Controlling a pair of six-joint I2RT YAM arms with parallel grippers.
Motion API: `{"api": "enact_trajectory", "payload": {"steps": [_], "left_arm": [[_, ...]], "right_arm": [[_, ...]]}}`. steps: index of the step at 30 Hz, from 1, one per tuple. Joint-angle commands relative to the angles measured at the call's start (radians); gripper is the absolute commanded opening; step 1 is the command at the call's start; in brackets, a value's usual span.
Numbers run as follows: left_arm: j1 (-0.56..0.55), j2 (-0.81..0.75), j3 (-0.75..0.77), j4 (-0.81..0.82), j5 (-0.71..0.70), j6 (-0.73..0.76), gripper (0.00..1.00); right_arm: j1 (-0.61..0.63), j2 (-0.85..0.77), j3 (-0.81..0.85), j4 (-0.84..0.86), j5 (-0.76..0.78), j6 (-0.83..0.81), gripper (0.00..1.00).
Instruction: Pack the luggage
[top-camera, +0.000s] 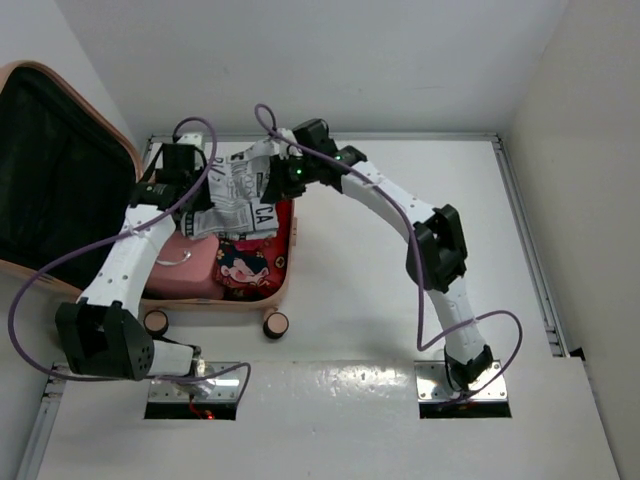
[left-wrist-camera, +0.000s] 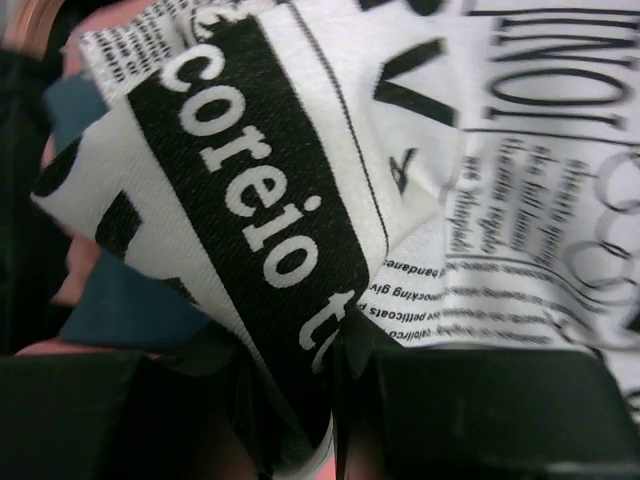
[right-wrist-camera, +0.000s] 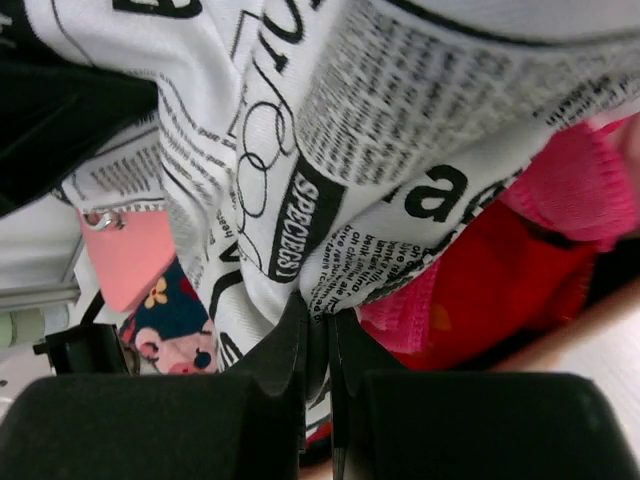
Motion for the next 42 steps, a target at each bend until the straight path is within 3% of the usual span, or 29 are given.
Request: {"api": "enact_trajectory", "payload": {"steps": [1,7,15,18,20,21,22,24,25,28,32,35,36,37,40,42], "left_arm": [[0.104,-0.023,-0.056,0.115,-0.040,0.037,0.00],[0.242,0.029,-0.205,0.167,-0.078,0.063,0.00],[0.308,0.152,-0.242,0.240,-0.101,0.094,0.02],[0.308,0.161,-0.242,0.240,-0.058,0.118,0.28],[0.317,0.093,-0.255,0.251,0.052,0.160,0.64],[0.317,0.056,-0.266,0.263,0.089,0.175,0.75],[0.326,-0.029,-0.266,0.275,0.201,0.190,0.82],[0.326,-0.116,-0.266,0.308,0.276,0.215,0.98],[0.326,-0.154,-0.266,0.318,0.332,0.215,1.00],[0.314,-0.243,-0.197,0.319,0.399,0.226,1.00],[0.259,-0.253,-0.049,0.319,0.382,0.203,0.97],[0.216,-0.181,0.001,0.349,0.502,0.181,0.82],[0.175,-0.150,0.010,0.377,0.514,0.169,0.75],[0.149,-0.118,0.010,0.392,0.514,0.139,0.62],[0.047,0.031,0.050,0.446,0.500,0.123,0.44],[0.009,0.136,0.073,0.481,0.471,0.088,0.44]], "right_arm": [[0.029,0.005,0.020,0.061,-0.021,0.068,0.00],[0.035,0.054,-0.092,0.060,-0.047,0.112,0.00],[0.032,0.054,-0.259,0.011,-0.036,0.114,0.00],[0.033,0.041,-0.267,0.000,-0.041,0.069,0.00],[0.032,-0.003,-0.246,-0.020,-0.044,0.028,0.15],[0.033,-0.017,-0.239,-0.025,-0.044,0.003,0.28],[0.032,-0.050,-0.236,-0.023,-0.042,-0.010,0.33],[0.024,-0.115,-0.232,-0.032,-0.050,-0.032,0.46],[0.021,-0.132,-0.232,-0.037,-0.050,-0.058,0.49],[0.015,-0.222,-0.236,-0.069,-0.058,-0.090,0.58],[-0.028,-0.362,-0.323,-0.043,-0.044,-0.121,0.60],[-0.080,-0.429,-0.403,0.027,-0.030,-0.091,0.58],[-0.094,-0.443,-0.419,0.059,-0.024,-0.075,0.56],[-0.134,-0.463,-0.443,0.079,-0.021,-0.064,0.54],[-0.189,-0.460,-0.436,0.063,-0.024,-0.047,0.53],[-0.226,-0.451,-0.440,0.027,-0.038,-0.047,0.51]]}}
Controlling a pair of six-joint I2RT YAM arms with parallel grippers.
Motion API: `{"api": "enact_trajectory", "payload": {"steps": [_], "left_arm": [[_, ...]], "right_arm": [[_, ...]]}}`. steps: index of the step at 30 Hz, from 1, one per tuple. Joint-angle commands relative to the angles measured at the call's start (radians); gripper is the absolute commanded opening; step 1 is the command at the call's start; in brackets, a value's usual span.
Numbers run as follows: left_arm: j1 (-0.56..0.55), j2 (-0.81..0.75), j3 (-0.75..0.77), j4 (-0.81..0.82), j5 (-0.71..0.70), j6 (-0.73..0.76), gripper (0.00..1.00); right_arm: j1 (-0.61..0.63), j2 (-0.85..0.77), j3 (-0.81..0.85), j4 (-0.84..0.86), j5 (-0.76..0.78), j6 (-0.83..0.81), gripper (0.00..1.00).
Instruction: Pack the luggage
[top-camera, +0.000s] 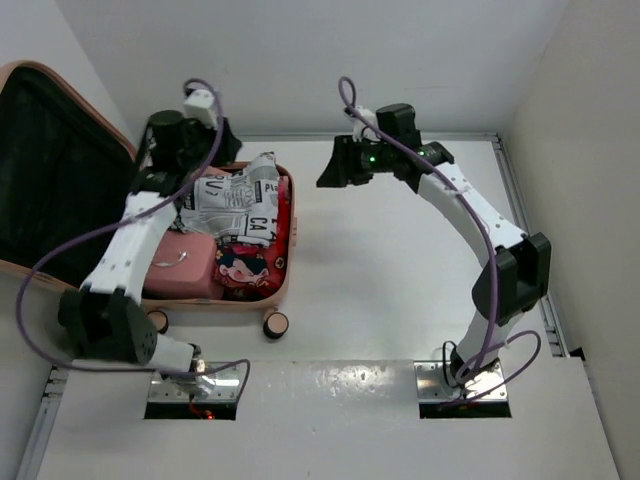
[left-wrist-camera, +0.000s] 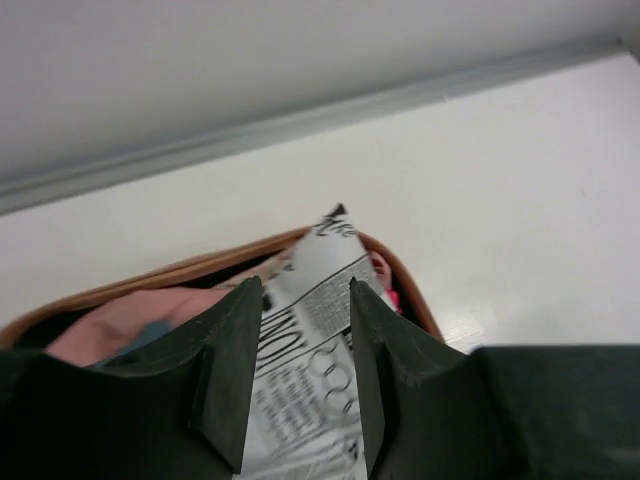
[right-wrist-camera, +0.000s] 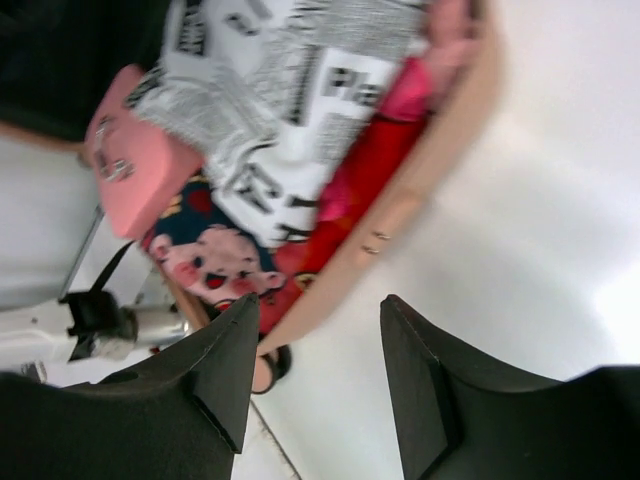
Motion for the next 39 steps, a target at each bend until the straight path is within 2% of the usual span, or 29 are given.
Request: {"api": "enact_trajectory", "payload": {"steps": [1,7,11,13,14,17,20,28,31,32,35,37,39], "left_arm": [[-0.085,0.173,0.016,0.082,0.009,-0.061,0.44],[-0.148,0.394,0.133,0.122,-0.029,-0.090,0.42],[-0.181,0.517,0.161,0.052,-0.060,-0.052,0.36],[-0.207,0.562,0.176,-0.026,-0.121,-0.021,0.32],[-0.207,0.578,0.176,-0.080,-0.135,-0.021,0.28],[-0.207,0.597,0.086,-0.089,-0.196,-0.032,0.25],[-0.207,0.663,0.072,-0.126,-0.230,-0.041,0.19],[-0.205,0.803,0.081,-0.241,-0.293,-0.088,0.16],[-0.217,0.784,0.121,-0.215,-0.258,-0.088,0.29],[-0.217,0.769,0.130,-0.205,-0.244,-0.088,0.40],[-0.244,0.677,0.177,-0.195,-0.235,-0.027,0.59],[-0.268,0.585,0.216,-0.195,-0.250,-0.006,0.64],[-0.279,0.515,0.252,-0.195,-0.300,0.032,0.64]], "right_arm": [[-0.065,0.013,-0.028,-0.016,-0.014,0.014,0.51],[-0.142,-0.036,-0.137,-0.026,-0.020,-0.011,0.49],[-0.168,-0.053,-0.164,-0.041,-0.022,-0.020,0.49],[-0.178,-0.053,-0.161,-0.044,-0.016,-0.026,0.49],[-0.182,-0.048,-0.157,-0.041,-0.020,-0.029,0.49],[-0.194,-0.036,-0.149,-0.056,-0.028,-0.031,0.49],[-0.201,-0.034,-0.155,-0.058,-0.034,-0.032,0.49],[-0.237,-0.028,-0.180,-0.079,-0.060,-0.051,0.49],[-0.243,-0.028,-0.164,-0.099,-0.063,-0.063,0.49],[-0.244,-0.030,-0.155,-0.102,-0.063,-0.071,0.49],[-0.240,-0.036,-0.143,-0.118,-0.071,-0.074,0.51],[-0.230,-0.047,-0.140,-0.125,-0.069,-0.080,0.51],[-0.221,-0.066,-0.143,-0.128,-0.065,-0.085,0.53]]}}
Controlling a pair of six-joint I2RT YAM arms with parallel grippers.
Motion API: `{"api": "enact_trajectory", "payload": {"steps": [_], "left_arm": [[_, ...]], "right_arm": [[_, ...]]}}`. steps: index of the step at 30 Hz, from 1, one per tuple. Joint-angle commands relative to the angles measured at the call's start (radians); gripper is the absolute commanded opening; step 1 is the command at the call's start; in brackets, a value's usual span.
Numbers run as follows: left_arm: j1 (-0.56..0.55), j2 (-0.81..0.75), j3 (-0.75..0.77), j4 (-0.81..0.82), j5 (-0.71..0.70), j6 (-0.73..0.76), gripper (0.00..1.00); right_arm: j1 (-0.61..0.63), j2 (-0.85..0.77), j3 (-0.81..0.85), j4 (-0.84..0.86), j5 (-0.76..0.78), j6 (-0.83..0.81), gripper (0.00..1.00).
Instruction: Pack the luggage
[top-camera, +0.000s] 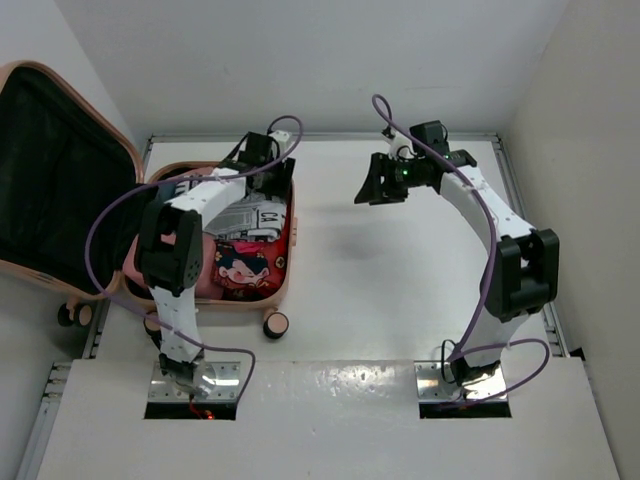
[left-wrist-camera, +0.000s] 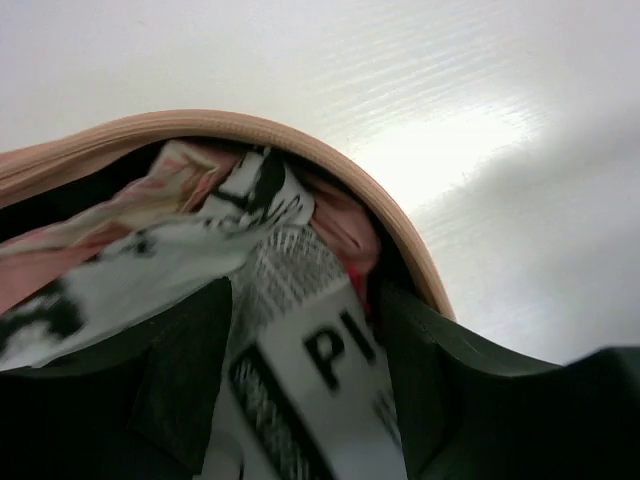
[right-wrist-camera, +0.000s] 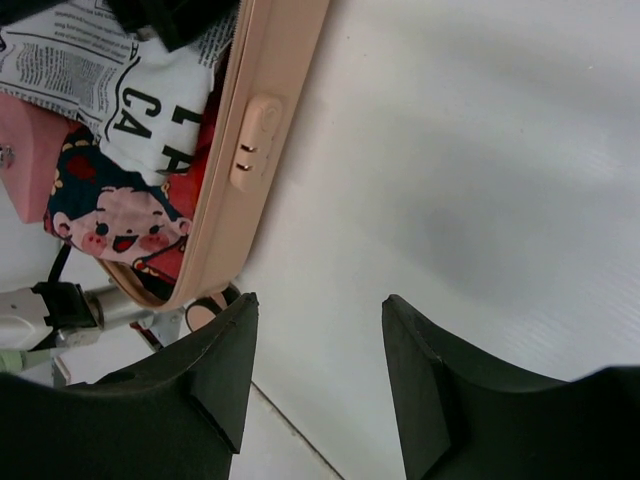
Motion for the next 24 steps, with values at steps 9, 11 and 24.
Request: {"api": "enact_trajectory", "payload": {"steps": [9,11,24], "left_arm": [[-0.086,-0.462,0.228,-0.138,-0.573,0.419,0.71],[-0.065,-0.485,0.277,-0.163,-0.736,0.515,0.71],[0.268,-0.650,0.301,-0.025,-1.045,1.219,0.72]], "right_arm": [[0.074,-0.126,0.019,0.041,-0.014,-0.011,0.57],[0.087,-0.126,0.028,0.041,-0.013,-0.012,0.57],[0.166,-0.099,0.048,0.036,-0.016,-0.037,0.58]]}}
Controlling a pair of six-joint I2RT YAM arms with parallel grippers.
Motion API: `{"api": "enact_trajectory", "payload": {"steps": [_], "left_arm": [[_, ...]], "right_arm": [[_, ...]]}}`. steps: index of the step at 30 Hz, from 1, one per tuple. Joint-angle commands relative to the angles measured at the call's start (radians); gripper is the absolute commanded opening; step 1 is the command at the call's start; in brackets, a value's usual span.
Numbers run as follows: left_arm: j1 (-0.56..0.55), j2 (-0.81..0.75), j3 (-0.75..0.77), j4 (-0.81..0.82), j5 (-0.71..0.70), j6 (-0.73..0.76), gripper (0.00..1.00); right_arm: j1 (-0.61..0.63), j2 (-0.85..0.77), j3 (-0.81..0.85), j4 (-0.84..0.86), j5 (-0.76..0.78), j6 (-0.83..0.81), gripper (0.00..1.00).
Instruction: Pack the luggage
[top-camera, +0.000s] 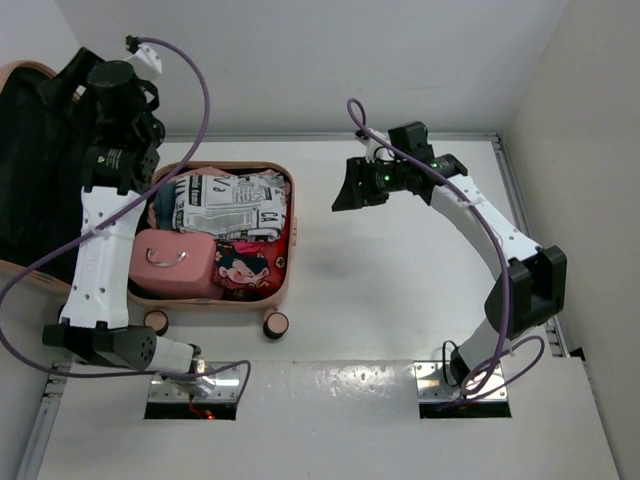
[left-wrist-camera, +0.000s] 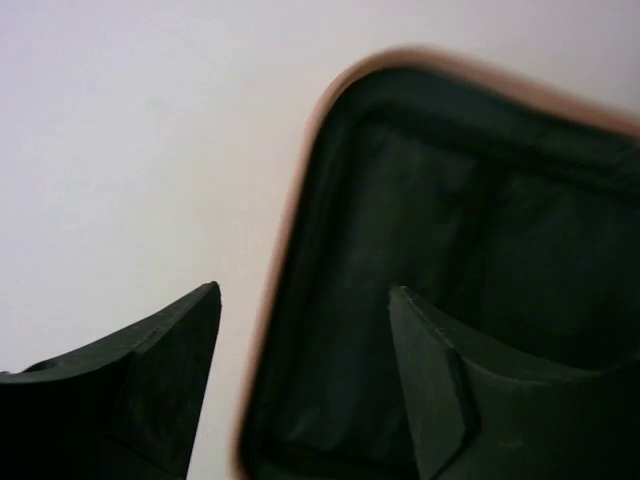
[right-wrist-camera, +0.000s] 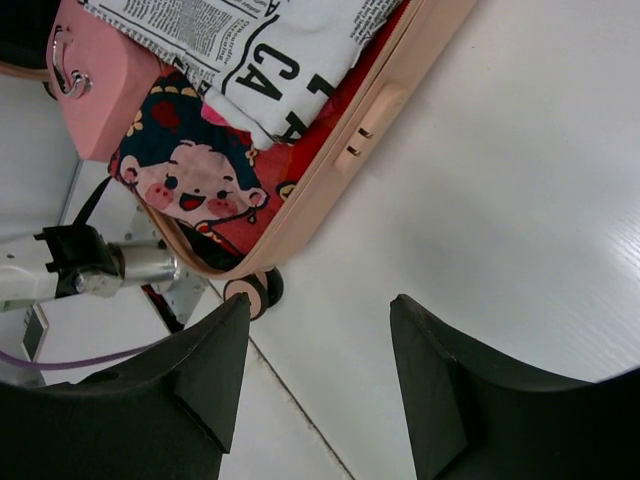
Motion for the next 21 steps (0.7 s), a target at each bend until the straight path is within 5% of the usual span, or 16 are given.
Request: {"api": "enact_trajectory", "payload": {"steps": [1,13,21], "left_arm": [[0.101,-0.058,0.003,0.083,-0.068,0.226,0.74],[0.538,-0.008,0.035,0.002,0.325,0.188,0.77],[0.558,0.096,0.097,-0.090,0.454,0.111,0.76]], "right_arm": [[0.011,0.022,0.052,0.020,-0.021,-0.024,0.58],[0.029,0.026,0.045,0.020,-0.027,-0.029,0.58],[0.026,0.026,0.043,0.012,-0.019,-0.037,0.58]]}}
